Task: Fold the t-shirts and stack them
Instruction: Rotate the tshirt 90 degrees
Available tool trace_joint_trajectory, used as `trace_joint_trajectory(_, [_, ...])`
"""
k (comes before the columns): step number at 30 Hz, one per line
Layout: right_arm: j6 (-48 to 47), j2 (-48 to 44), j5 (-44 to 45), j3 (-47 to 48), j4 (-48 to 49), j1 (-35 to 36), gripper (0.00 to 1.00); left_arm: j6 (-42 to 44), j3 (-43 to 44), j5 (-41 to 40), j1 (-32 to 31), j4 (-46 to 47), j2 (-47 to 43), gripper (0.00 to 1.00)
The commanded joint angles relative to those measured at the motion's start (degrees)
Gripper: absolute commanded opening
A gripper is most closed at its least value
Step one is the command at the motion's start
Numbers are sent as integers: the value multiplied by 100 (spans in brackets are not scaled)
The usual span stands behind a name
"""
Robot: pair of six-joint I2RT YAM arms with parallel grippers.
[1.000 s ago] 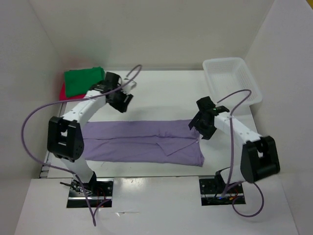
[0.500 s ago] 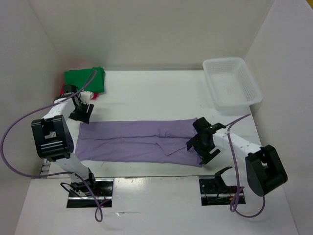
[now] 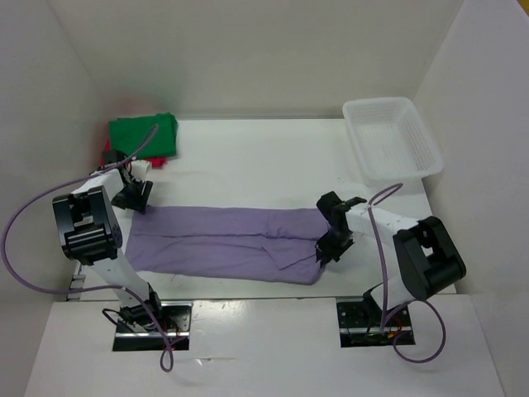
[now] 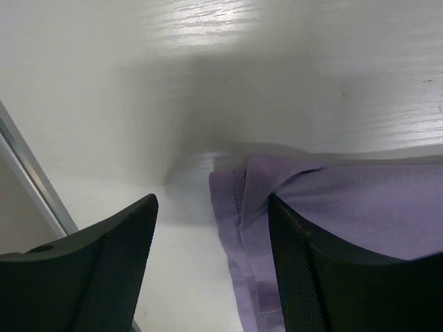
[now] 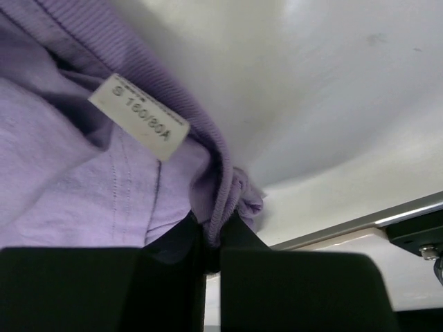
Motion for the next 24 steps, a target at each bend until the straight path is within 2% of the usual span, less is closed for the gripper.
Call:
trace_joint_trajectory(1, [-276,645,828,402,671,52,0,273,-320,-457,299,80,139,72])
trace_joint_trajectory(8, [-1163,1831,1093,1616,907,-308,0,326,-487,-404,774,-412,-89,73])
trace_joint_trajectory(13, [-1734,2720,1365,3083,900,-493,0,387,-426,-221,1002,-825,-422,75])
trace_joint_trajectory(17, [-2401,3318,1620,4278,811,-493,0,440,82,314,1002,-1439,-730,76])
trace_joint_trajectory(20, [-2858,3924,1874,5454,487,-493,0,440,513,693,1002,-1844,-731,79])
trace_joint_trajectory(24, [-3387,4996,2401,6572,197,-440,0,440,831,906,1002,-2214,-591,80])
